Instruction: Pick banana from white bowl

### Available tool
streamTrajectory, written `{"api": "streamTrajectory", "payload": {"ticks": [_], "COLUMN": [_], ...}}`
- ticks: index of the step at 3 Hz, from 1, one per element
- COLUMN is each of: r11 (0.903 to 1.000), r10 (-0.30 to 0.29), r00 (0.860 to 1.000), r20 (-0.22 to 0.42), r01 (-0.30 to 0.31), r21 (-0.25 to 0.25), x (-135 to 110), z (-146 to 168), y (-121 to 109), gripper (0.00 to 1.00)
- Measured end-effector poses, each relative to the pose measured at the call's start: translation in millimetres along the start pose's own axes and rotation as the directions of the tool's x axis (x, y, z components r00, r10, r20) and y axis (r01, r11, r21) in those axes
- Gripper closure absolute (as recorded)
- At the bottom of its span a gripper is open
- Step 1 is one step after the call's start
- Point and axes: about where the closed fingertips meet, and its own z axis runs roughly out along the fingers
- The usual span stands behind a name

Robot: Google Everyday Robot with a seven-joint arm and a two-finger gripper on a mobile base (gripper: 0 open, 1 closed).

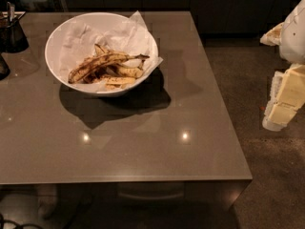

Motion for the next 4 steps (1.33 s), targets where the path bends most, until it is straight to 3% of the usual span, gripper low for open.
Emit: {"api": "streamTrajectory", "payload": {"ticks": [1, 2, 3, 4], "r11": [1.0, 0.999, 0.9924, 0.995], "r10": [0.0, 0.011, -0.056, -0.053], "r00": [1.0, 1.0, 0.997, 0.998], "r20": [0.0, -0.016, -0.046, -0.03], "r01": [0.0, -0.012, 0.05, 0.05], "r21": [0.0, -0.043, -0.112, -0.086], "x": [0, -9, -36, -40], "z": [0, 5, 27, 28], "y": [0, -9, -34, -39], "gripper": [0.0, 0.0, 0.0, 0.0]}}
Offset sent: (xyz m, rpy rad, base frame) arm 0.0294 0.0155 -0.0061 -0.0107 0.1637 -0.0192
